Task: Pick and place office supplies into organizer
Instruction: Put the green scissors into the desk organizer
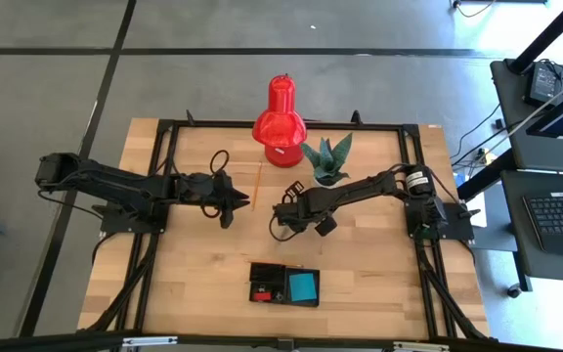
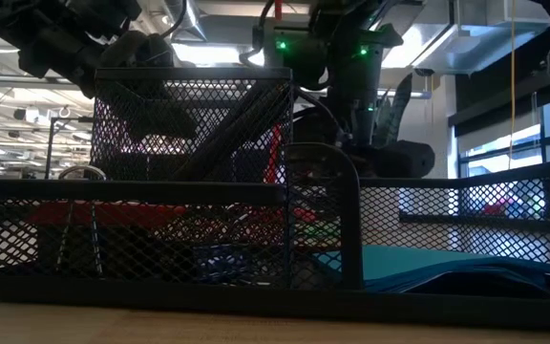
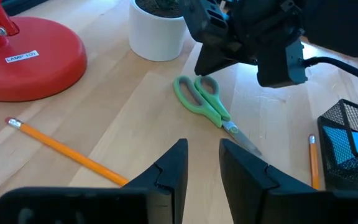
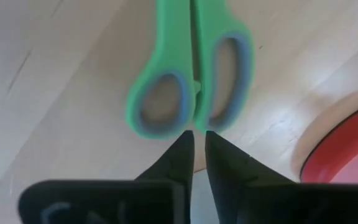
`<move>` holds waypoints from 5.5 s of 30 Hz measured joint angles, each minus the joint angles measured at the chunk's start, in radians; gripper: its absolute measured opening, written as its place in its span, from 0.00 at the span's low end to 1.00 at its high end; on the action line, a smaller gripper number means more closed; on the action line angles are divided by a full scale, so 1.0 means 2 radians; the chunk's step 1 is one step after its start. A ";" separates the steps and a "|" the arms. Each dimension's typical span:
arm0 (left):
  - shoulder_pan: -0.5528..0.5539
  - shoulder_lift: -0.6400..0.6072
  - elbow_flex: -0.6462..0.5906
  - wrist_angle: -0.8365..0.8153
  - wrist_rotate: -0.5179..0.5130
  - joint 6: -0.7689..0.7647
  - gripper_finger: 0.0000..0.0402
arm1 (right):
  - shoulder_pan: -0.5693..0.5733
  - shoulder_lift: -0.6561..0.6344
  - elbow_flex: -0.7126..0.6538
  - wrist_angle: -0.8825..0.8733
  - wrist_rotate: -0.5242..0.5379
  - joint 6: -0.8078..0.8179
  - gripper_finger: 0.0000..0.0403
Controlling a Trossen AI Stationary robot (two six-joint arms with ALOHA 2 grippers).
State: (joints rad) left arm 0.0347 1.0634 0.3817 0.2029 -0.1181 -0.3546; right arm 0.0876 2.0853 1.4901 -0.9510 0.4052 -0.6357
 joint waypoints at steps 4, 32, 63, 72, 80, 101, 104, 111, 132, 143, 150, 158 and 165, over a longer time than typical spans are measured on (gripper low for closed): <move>0.000 0.000 0.000 -0.001 0.000 0.000 0.22 | -0.002 0.000 0.001 0.012 -0.002 0.002 0.16; 0.000 0.000 0.000 -0.001 0.000 0.014 0.22 | -0.054 -0.004 0.004 -0.009 -0.167 -0.052 0.50; 0.000 0.000 0.000 -0.010 -0.013 0.026 0.21 | -0.073 -0.005 -0.030 0.056 -0.186 -0.089 0.50; 0.000 0.000 0.000 -0.010 -0.013 0.027 0.21 | -0.073 -0.005 -0.031 0.050 -0.186 -0.051 0.50; 0.000 0.000 0.000 -0.014 -0.013 0.027 0.21 | -0.073 -0.005 -0.031 0.055 -0.186 -0.048 0.50; 0.000 0.000 0.000 -0.014 -0.013 0.036 0.22 | -0.073 -0.004 -0.033 0.069 -0.190 -0.049 0.21; 0.000 0.000 0.000 -0.014 -0.013 0.036 0.22 | -0.073 -0.004 -0.033 0.072 -0.189 -0.049 0.19; 0.000 0.000 0.000 -0.014 -0.013 0.036 0.21 | -0.071 -0.004 -0.033 0.074 -0.187 -0.049 0.19; 0.000 0.000 0.000 -0.014 -0.013 0.026 0.22 | -0.025 -0.002 -0.032 0.062 -0.101 -0.028 0.19; 0.000 0.000 0.000 -0.014 -0.013 0.013 0.21 | -0.014 -0.002 -0.032 0.051 -0.065 -0.023 0.19; 0.000 0.000 0.000 -0.013 -0.013 0.013 0.22 | -0.014 -0.017 -0.033 0.045 -0.066 -0.023 0.14; 0.000 0.000 0.000 -0.013 -0.013 0.013 0.22 | -0.014 -0.027 -0.032 0.050 -0.106 -0.020 0.06; 0.000 0.000 0.000 -0.010 -0.011 0.007 0.21 | -0.014 -0.026 -0.032 0.056 -0.113 0.000 0.07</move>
State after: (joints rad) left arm 0.0345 1.0634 0.3813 0.1822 -0.1402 -0.3398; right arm 0.0604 2.0327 1.4254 -0.8387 0.1791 -0.6354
